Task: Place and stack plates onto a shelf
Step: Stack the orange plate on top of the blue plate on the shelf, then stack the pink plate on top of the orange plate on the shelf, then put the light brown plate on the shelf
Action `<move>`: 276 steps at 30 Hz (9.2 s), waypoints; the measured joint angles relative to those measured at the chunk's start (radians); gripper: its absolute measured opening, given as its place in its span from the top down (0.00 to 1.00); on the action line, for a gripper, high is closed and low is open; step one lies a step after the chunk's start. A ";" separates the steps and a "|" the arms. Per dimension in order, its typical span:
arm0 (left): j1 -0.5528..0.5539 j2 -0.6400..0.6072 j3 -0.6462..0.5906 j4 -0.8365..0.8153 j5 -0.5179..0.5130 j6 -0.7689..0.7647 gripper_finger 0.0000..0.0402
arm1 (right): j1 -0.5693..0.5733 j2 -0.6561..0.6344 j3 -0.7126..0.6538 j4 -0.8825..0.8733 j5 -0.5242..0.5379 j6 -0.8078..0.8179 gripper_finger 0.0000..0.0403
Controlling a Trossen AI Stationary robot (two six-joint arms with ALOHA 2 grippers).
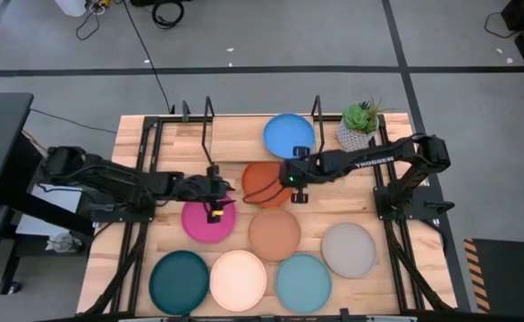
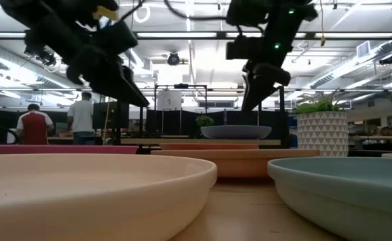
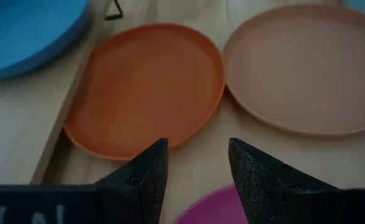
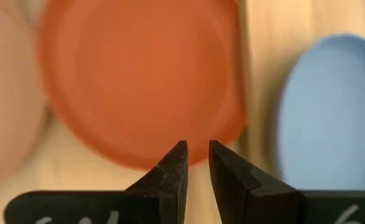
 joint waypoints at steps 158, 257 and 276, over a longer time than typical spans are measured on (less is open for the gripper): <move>-0.084 0.607 0.880 -1.139 0.136 -0.962 0.61 | 0.139 -0.511 -0.995 1.511 0.264 -0.350 0.82; 0.340 0.816 1.254 -0.831 0.057 0.654 0.93 | 0.350 -0.487 -1.001 1.293 0.144 0.150 0.82; 0.216 0.821 1.331 -0.977 0.277 0.235 0.70 | 0.346 -0.487 -1.001 1.343 0.261 -0.044 0.82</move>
